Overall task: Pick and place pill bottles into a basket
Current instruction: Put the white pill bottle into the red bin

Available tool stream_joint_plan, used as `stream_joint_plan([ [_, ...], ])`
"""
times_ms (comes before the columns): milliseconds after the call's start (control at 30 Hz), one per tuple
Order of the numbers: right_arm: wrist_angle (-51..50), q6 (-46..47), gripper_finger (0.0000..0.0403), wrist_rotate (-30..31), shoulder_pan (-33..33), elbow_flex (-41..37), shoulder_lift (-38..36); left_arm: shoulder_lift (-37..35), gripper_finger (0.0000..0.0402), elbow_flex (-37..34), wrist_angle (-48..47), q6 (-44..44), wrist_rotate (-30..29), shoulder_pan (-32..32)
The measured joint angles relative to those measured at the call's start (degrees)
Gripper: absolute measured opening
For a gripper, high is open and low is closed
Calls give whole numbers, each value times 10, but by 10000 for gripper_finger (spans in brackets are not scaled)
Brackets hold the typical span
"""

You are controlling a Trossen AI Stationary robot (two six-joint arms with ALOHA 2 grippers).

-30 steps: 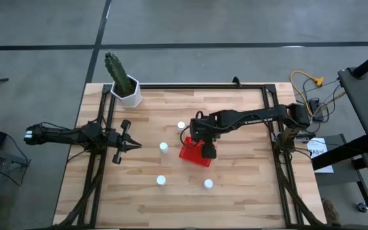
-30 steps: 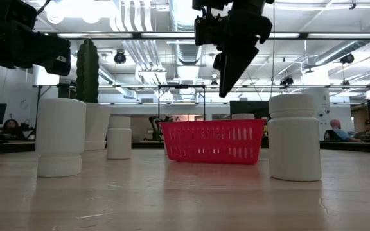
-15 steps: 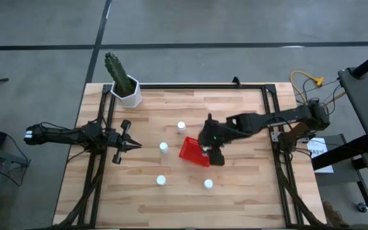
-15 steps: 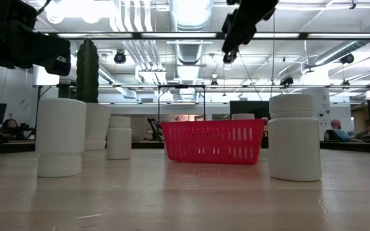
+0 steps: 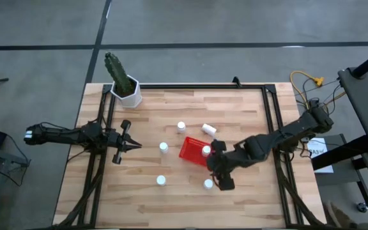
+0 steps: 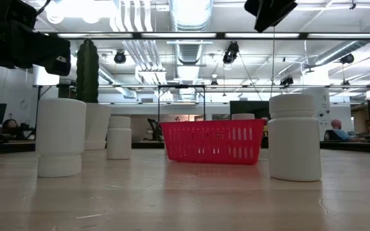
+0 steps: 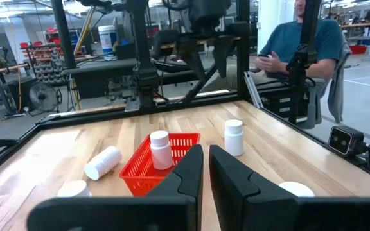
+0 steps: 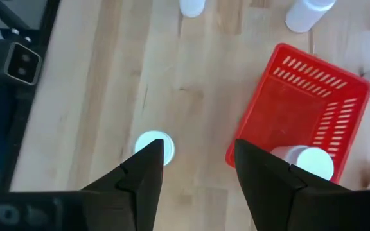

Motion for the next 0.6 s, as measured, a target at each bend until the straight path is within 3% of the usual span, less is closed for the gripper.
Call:
stream_joint_plan([
  [333, 2, -8, 192, 5, 16, -4, 56, 0, 10, 0, -1, 0, 0, 0],
  [600, 14, 22, 250, 5, 16, -4, 76, 0, 10, 0, 0, 0, 0, 0],
])
